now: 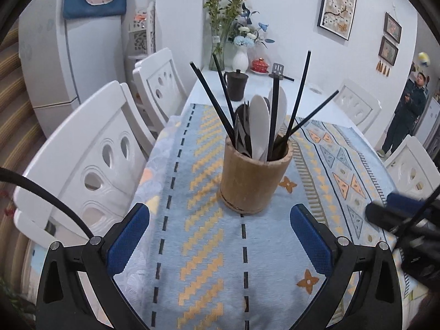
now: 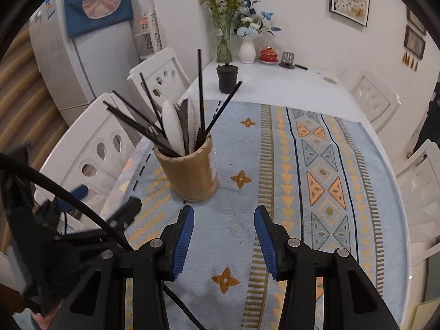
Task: Organize utensils
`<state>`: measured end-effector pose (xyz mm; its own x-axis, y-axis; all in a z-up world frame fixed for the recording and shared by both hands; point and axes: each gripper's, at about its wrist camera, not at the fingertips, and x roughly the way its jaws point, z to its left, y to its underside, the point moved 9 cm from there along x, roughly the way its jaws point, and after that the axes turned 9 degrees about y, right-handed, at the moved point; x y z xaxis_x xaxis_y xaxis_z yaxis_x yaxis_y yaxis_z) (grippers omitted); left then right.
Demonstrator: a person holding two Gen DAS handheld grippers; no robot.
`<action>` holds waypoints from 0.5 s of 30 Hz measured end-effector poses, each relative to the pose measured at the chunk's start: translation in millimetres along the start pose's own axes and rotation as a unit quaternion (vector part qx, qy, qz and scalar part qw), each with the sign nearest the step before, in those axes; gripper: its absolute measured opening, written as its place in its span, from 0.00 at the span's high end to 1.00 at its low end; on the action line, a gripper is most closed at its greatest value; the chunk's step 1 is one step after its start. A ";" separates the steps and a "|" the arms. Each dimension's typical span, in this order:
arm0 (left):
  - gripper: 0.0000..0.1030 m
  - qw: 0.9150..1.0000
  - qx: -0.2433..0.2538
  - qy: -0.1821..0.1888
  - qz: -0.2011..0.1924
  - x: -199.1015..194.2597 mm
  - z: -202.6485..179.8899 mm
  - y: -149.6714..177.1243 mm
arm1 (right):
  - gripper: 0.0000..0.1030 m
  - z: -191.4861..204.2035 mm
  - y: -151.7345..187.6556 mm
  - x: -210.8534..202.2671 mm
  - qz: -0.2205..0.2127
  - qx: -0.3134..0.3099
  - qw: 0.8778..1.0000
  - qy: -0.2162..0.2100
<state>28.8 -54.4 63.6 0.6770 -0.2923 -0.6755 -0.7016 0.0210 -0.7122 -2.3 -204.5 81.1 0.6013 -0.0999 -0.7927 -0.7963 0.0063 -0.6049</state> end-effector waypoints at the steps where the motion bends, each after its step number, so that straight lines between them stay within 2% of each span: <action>1: 0.00 1.000 -0.003 0.003 -0.004 -3.5 0.5 -0.8 | 0.57 0.3 2.2 2.2 0.004 0.001 1.000 0.006; 5: 0.00 1.000 0.008 -0.006 -0.016 -11.4 0.5 -0.8 | 0.57 -1.9 20.4 21.1 0.055 0.009 0.998 0.033; 9: 0.00 0.999 0.036 -0.018 -0.018 -13.8 -4.4 2.3 | 0.57 -3.9 41.5 37.3 0.106 0.041 0.993 0.016; 15: 0.00 0.998 0.057 -0.032 -0.005 -9.8 -4.6 9.2 | 0.57 -5.2 51.2 42.2 0.114 0.045 0.992 0.041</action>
<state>14.7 -55.7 64.5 0.6999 -0.2313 -0.6758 -0.6666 0.1286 -0.7343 -18.0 -213.6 17.0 0.3955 -0.1671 -0.9031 -0.9000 0.1257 -0.4174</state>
